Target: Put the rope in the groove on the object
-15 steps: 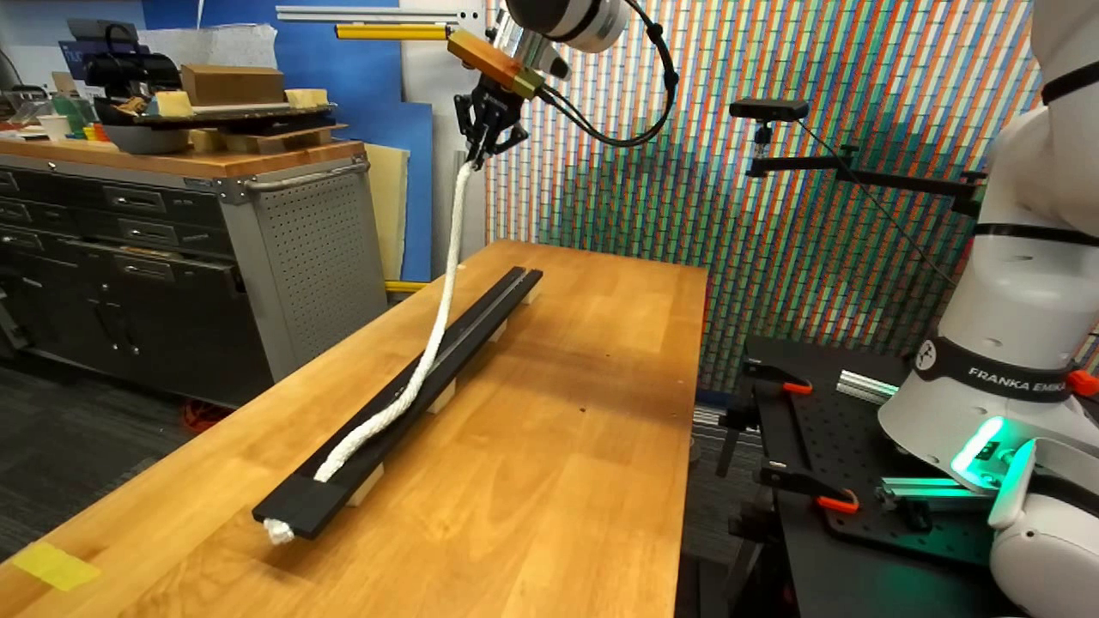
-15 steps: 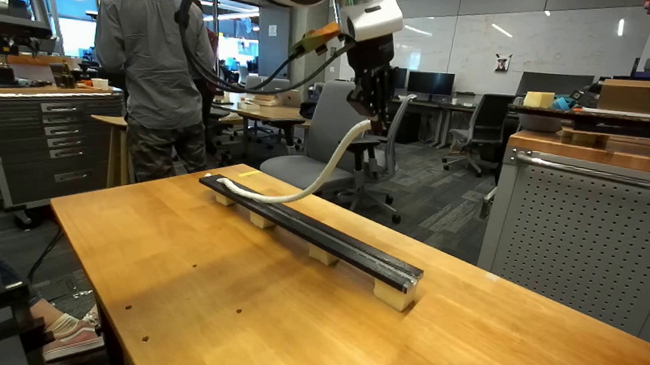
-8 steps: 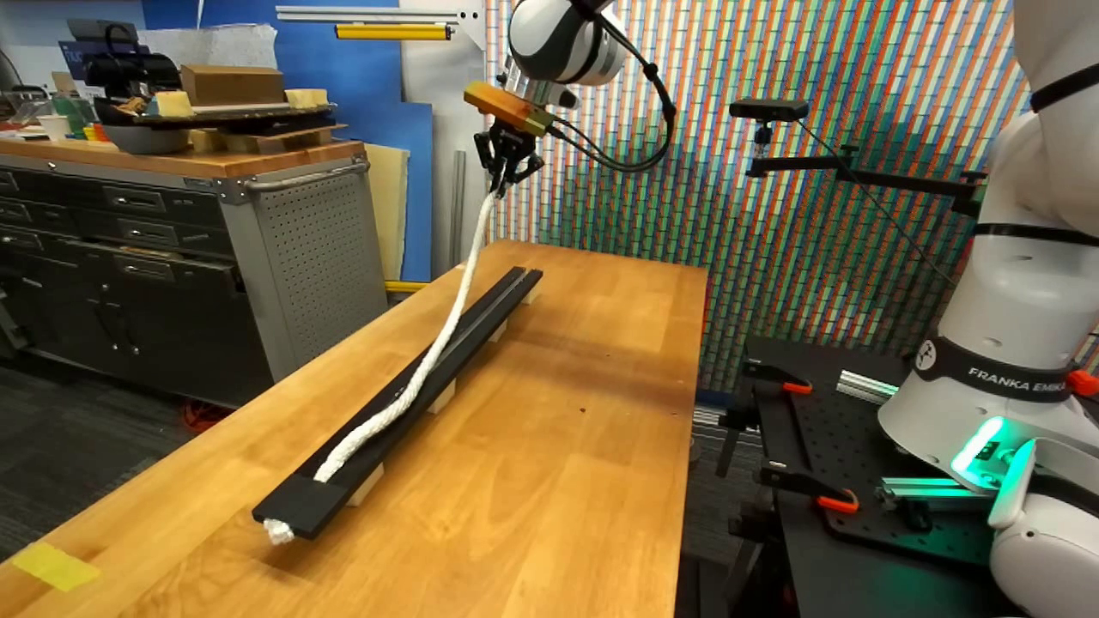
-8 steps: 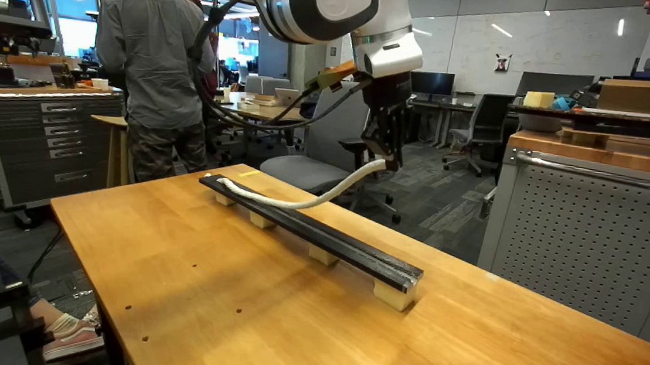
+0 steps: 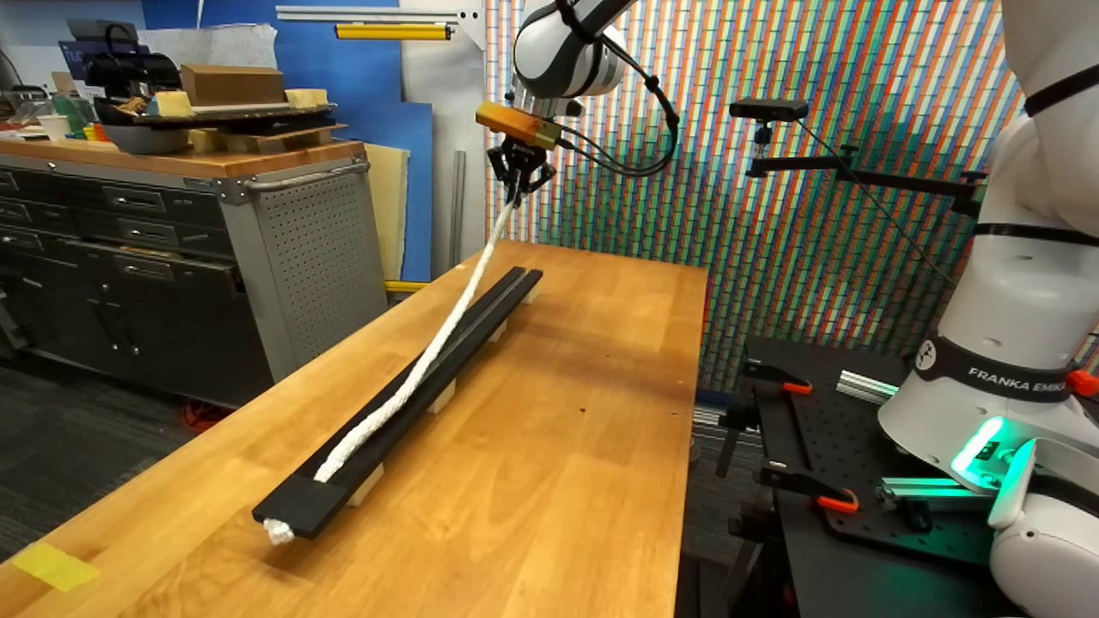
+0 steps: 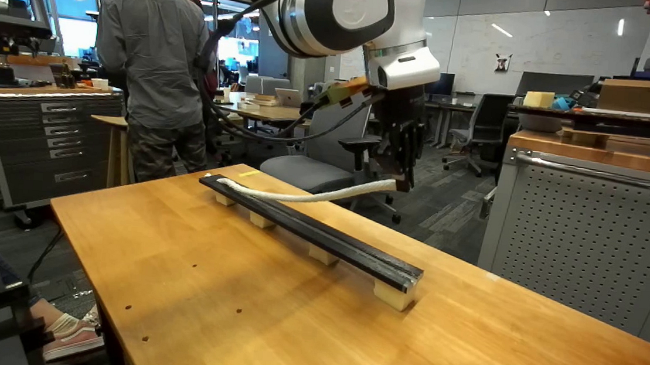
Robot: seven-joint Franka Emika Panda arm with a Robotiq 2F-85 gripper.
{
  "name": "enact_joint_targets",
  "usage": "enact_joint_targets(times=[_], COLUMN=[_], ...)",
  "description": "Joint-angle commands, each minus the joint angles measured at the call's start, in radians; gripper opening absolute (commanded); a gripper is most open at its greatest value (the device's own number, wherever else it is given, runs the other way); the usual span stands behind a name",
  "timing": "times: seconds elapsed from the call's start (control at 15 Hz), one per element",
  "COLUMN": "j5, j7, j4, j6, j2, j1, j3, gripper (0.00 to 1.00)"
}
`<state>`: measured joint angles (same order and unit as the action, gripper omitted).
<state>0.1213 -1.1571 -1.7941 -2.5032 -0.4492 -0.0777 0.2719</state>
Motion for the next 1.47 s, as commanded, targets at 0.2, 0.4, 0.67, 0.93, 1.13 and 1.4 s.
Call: enact_joint_targets(times=[0.2, 0.4, 0.67, 0.93, 1.13, 1.4], j5=[-0.037, -0.059, -0.104, -0.129, -0.147, -0.161], j7=[0.013, -0.011, -0.018, -0.013, -0.021, -0.013], j4=[0.082, 0.118, 0.174, 0.217, 0.248, 0.284], j6=[0.070, 0.071, 0.086, 0.123, 0.154, 0.217], j2=[-0.072, -0.124, -0.183, -0.218, -0.244, -0.279], j1=[-0.010, 0.013, 0.025, 0.008, -0.001, -0.003], j3=[-0.008, -0.014, 0.009, 0.038, 0.056, 0.058], gripper=[0.03, 0.03, 0.03, 0.03, 0.03, 0.03])
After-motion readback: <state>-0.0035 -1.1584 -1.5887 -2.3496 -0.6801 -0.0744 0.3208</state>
